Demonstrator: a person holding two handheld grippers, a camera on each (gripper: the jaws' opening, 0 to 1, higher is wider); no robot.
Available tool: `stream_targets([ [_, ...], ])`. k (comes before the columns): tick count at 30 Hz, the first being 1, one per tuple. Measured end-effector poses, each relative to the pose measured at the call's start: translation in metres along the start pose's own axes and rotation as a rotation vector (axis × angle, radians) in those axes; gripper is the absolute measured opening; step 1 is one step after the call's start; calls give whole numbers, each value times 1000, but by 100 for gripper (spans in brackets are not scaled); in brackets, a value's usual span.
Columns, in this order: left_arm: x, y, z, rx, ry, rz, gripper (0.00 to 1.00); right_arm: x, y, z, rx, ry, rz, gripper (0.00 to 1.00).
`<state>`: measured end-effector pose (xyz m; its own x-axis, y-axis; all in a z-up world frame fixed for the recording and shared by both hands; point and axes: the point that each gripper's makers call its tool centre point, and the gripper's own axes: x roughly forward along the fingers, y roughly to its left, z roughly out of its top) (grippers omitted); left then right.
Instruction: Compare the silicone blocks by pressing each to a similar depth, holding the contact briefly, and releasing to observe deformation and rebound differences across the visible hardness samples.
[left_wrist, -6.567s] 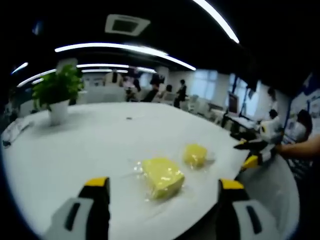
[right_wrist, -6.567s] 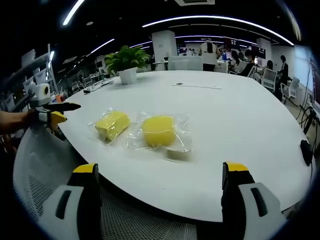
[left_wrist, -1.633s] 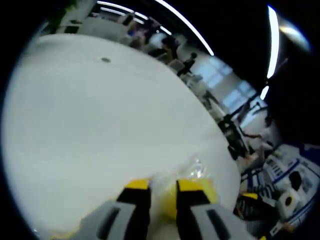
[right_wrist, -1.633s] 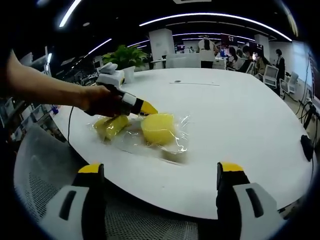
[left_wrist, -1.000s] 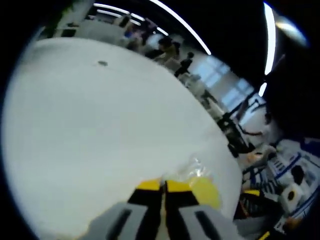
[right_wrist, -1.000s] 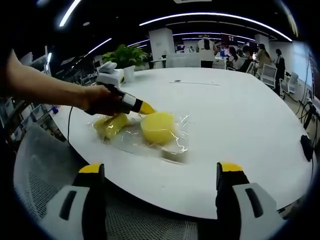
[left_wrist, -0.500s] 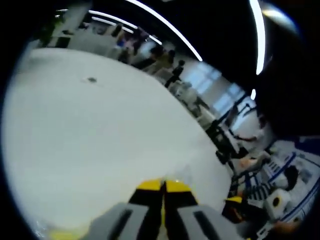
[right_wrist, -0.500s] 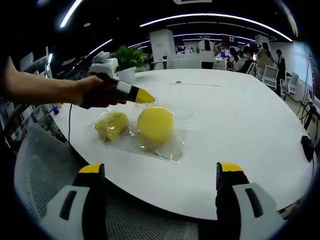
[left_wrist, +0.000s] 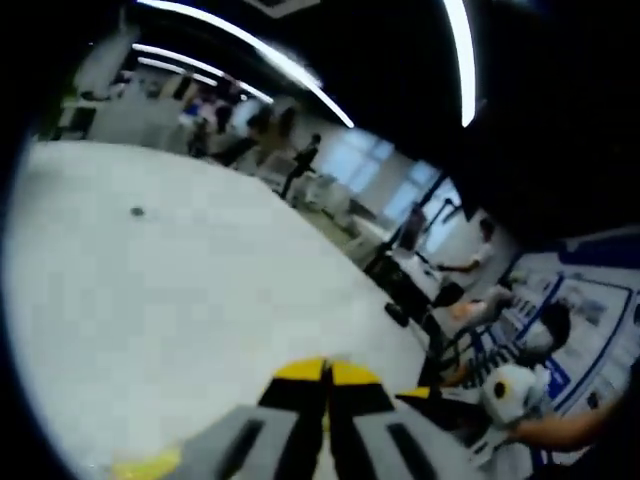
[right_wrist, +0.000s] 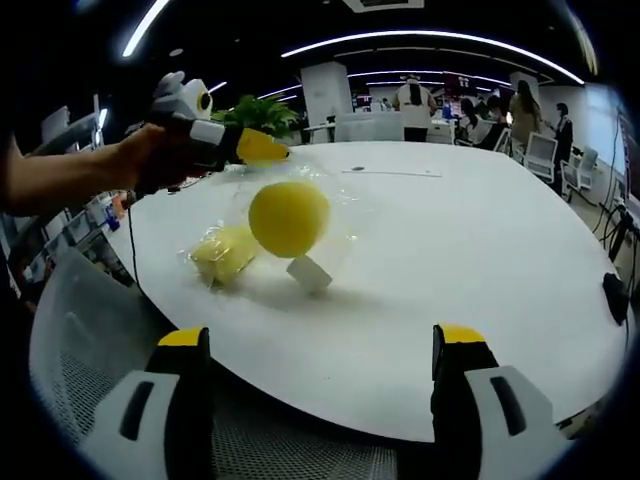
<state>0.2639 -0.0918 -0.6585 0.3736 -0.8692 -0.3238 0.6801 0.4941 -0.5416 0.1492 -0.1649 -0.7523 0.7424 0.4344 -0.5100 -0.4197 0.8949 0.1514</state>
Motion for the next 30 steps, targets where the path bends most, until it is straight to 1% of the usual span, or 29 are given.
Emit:
stream_targets([
  [2,-5,-5,5,17,1,-5,0,0,0,0,-1,-1,2,85],
  [4,-11,-10,9,57,8,-12,0,0,1,1,-2,-2,4,85],
  [5,-13,-13,10,70,10,-20,0,0,1,1,-3,-2,5,85],
  [6,-15,-18,9,103,17,-45,0,0,1,1,-4,-3,5,85],
  [7,-18,-22,11,109,9,-48,0,0,1,1,-4,-3,5,85],
  [13,-30,-42,15,101,-17,-91,0,-1,1,3,1,-11,4,84],
  [14,-33,-51,14,68,-7,-130,0,-1,1,2,-2,-10,6,84],
  [15,-34,-51,15,53,-12,-124,0,-1,1,2,-1,-9,8,84],
  [16,-37,-53,16,72,-15,-127,0,-1,2,3,1,-9,11,85],
  [18,-41,-59,14,74,-15,-140,0,-2,6,4,30,-22,45,88],
  [20,-44,-64,13,82,-14,-161,0,-3,3,2,64,-16,52,89],
  [22,-48,-68,11,117,-21,-179,0,-4,2,2,85,-24,59,90],
  [24,-50,-71,9,104,-23,-190,0,-5,6,4,109,-37,91,92],
  [26,-53,-75,10,114,-27,-199,0,-6,12,6,96,-40,121,92],
  [27,-54,-77,10,116,-30,-205,0,-6,15,7,66,-37,139,92],
  [28,-55,-78,11,117,-33,-208,0,-6,16,8,59,-38,143,91],
  [30,-60,-84,14,116,-44,-225,0,-8,23,15,36,-51,170,91],
])
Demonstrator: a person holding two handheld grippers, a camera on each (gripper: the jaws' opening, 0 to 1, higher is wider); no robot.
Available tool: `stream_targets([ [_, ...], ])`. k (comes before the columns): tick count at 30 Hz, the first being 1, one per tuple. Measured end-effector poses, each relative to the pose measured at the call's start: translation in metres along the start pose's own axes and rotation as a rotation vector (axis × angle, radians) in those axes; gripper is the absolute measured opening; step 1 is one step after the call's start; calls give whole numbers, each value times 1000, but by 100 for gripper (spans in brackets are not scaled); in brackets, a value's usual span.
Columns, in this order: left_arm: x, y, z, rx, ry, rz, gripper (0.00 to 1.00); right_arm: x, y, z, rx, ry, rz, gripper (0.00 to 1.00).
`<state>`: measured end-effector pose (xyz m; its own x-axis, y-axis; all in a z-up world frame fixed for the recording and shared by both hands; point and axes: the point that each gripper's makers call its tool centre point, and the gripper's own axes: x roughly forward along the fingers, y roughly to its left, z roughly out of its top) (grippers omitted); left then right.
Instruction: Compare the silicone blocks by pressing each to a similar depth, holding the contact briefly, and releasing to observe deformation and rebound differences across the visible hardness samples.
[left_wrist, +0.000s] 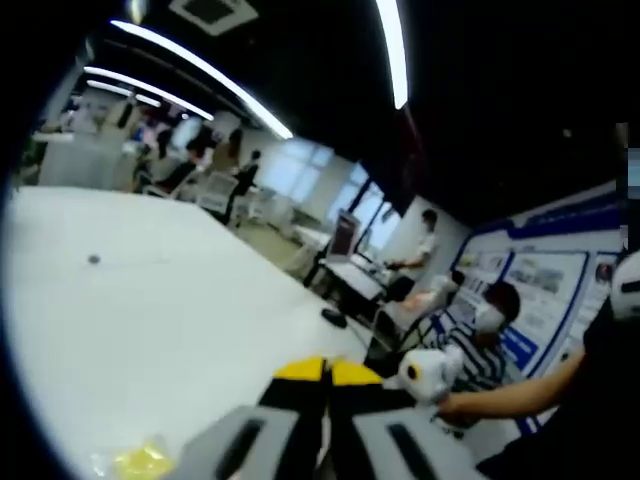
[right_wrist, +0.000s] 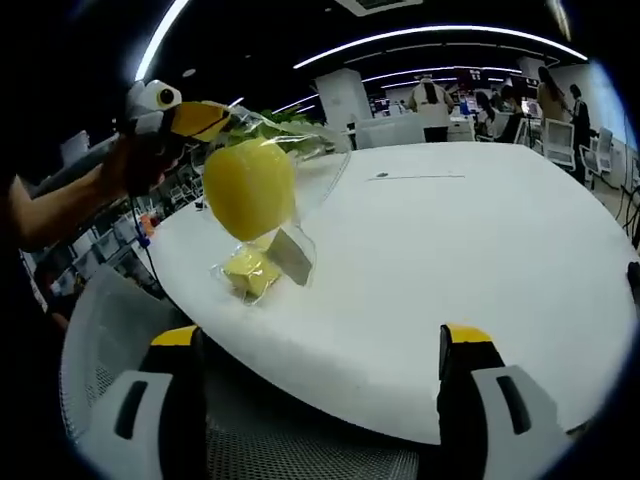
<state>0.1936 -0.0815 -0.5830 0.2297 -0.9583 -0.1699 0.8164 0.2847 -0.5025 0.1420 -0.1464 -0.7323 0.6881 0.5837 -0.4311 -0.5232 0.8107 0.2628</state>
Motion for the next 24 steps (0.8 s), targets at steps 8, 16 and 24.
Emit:
stream_targets([
  [8,-11,-28,17,17,-47,-64,0,-2,24,55,-35,-132,117,91],
  [16,-16,-62,26,43,-58,-156,0,-11,59,103,-36,-271,264,87],
  [24,-20,-91,35,57,-87,-248,0,-27,106,138,-74,-350,427,62],
])
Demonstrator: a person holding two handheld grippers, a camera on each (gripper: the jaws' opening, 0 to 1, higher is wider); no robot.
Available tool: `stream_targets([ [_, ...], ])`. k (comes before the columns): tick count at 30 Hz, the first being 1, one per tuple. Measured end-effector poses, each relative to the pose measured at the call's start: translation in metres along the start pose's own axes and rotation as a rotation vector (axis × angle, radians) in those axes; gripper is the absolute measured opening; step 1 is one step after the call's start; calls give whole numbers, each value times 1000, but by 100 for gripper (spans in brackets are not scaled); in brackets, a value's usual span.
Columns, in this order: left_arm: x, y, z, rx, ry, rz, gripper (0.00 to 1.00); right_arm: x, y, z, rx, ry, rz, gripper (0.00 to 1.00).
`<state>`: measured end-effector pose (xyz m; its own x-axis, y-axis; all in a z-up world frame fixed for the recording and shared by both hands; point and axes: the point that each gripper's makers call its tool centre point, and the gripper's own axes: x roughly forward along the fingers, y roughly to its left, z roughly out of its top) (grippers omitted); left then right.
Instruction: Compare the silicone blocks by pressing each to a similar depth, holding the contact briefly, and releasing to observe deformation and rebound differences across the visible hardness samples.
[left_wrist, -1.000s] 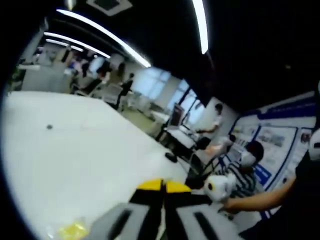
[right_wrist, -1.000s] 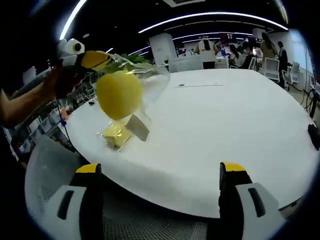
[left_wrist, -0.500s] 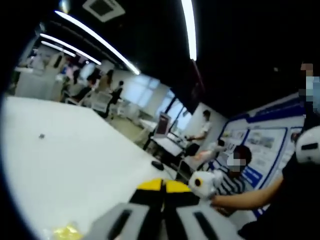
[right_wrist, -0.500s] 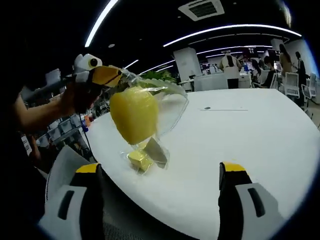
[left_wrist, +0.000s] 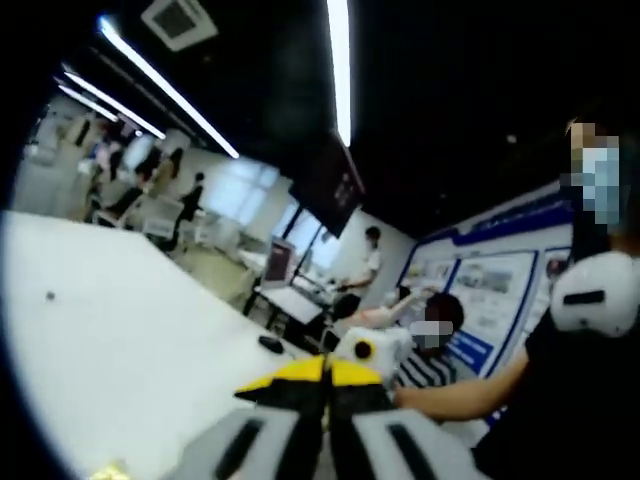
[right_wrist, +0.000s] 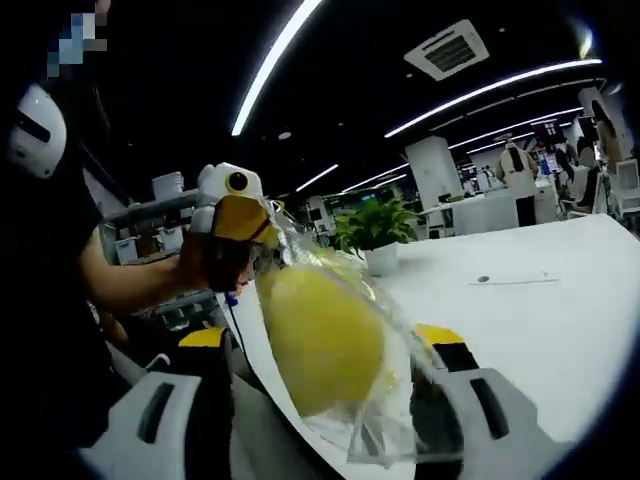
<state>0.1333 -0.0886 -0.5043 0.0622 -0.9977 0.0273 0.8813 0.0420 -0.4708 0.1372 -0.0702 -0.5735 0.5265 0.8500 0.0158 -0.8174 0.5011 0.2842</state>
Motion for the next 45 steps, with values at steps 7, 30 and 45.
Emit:
stream_targets([
  [7,-4,-10,15,-12,-64,-29,0,0,11,20,-48,-36,27,41],
  [30,-25,-27,26,78,-104,-13,0,-1,44,35,-88,151,45,12],
  [45,-37,-37,20,116,-51,29,0,-1,64,28,-20,227,115,9],
])
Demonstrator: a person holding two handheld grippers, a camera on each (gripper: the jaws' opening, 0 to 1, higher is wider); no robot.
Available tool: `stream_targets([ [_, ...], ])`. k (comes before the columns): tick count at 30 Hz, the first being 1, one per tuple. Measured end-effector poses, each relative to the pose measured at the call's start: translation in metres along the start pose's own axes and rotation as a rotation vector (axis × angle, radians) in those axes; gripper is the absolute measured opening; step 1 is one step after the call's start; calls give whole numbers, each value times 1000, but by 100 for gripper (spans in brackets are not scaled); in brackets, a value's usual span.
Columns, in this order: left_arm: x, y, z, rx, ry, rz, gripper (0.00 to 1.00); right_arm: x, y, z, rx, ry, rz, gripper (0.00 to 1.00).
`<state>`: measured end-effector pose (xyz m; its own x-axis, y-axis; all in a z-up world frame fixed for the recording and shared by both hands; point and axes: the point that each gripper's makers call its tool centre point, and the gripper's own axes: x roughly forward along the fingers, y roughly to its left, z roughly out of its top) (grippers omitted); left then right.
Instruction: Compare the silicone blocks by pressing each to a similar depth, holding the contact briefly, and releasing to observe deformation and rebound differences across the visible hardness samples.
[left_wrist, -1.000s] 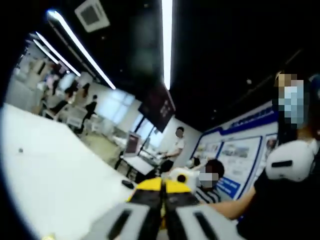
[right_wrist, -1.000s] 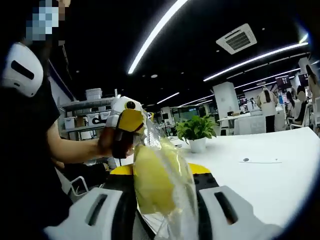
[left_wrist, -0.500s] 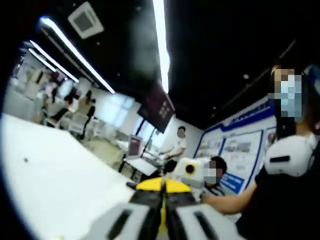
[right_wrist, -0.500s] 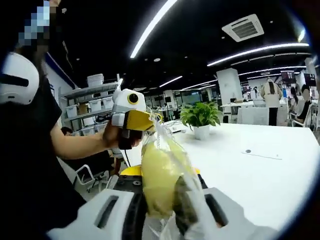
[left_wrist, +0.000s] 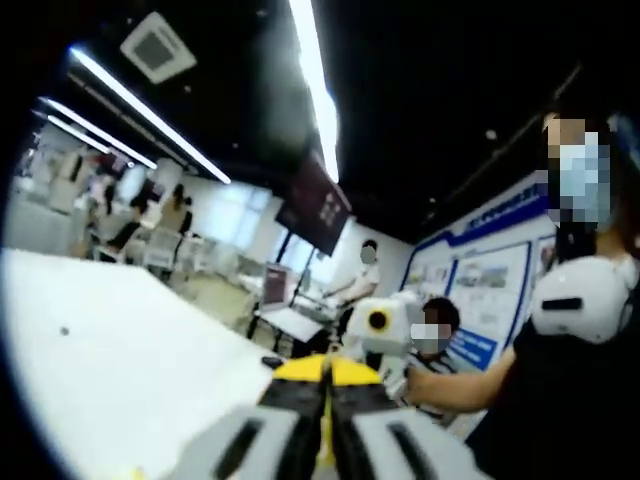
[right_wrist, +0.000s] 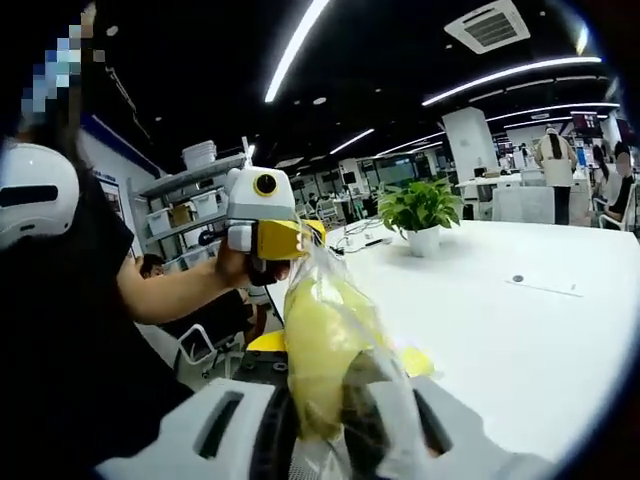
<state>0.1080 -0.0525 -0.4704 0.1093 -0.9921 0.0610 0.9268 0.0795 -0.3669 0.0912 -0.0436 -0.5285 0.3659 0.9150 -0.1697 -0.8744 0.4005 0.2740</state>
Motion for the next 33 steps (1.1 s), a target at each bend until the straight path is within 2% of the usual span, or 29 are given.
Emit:
stream_targets([
  [10,-6,-3,-17,19,56,29,0,2,8,-15,16,63,33,9],
  [24,-9,-5,-12,16,24,41,0,2,11,-12,31,65,31,9],
  [29,-7,-7,-13,75,20,48,0,0,10,-12,31,68,20,9],
  [33,-7,-7,-13,61,20,46,0,-1,12,-13,31,65,17,8],
])
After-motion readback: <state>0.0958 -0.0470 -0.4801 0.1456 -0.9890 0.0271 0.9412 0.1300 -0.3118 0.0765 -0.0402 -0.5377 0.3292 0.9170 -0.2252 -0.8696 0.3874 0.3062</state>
